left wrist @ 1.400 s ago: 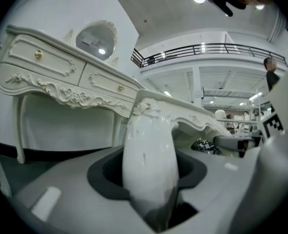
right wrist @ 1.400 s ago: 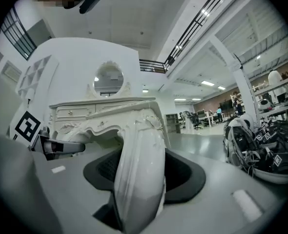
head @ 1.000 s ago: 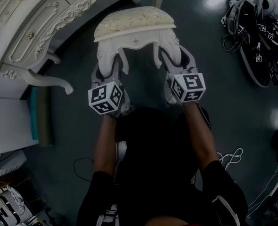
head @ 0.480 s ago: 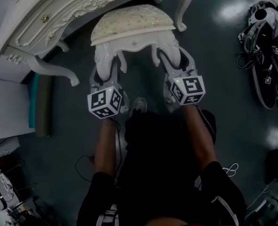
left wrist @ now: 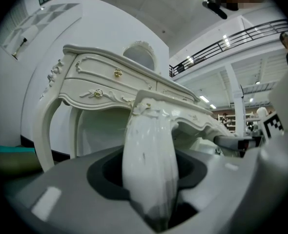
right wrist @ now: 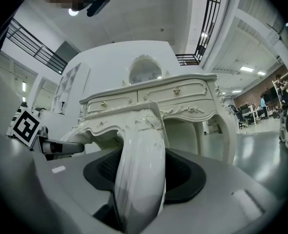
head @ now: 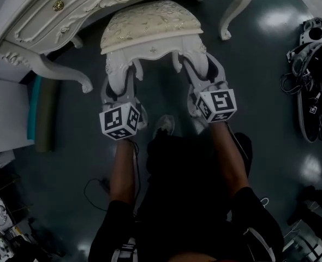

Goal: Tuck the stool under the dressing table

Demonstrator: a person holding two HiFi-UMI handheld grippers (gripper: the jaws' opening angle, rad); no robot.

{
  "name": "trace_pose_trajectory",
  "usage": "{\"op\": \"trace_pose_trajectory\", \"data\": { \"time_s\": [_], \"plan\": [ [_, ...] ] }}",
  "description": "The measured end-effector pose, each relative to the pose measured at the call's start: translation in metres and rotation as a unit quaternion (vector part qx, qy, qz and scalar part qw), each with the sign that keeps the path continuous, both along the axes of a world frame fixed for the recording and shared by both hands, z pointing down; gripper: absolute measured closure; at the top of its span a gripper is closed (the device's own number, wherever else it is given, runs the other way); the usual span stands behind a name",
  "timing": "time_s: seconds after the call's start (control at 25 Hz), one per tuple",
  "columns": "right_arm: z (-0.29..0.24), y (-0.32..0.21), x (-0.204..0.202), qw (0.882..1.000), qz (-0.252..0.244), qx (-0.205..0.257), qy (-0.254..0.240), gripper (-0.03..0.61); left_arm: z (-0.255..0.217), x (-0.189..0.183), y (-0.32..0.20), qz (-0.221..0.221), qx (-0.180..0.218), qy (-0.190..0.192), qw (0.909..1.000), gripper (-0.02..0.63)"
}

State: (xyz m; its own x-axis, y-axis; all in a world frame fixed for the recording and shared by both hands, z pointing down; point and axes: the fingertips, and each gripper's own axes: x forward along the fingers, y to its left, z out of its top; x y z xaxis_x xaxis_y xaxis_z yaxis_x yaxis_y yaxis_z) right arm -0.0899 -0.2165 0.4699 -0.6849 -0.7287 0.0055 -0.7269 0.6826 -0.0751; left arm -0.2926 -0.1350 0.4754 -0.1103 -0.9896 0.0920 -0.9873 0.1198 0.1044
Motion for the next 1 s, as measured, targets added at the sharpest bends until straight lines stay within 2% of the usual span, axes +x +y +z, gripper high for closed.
{"op": "trace_pose_trajectory", "data": {
  "time_s": [1.0],
  "plan": [
    [0.035,-0.061,-0.059,1.000,-0.020,0.015,0.001,0.339,0.039,-0.054,-0.052,-0.024,0.015,0.003,0.9996,0.394]
  ]
}}
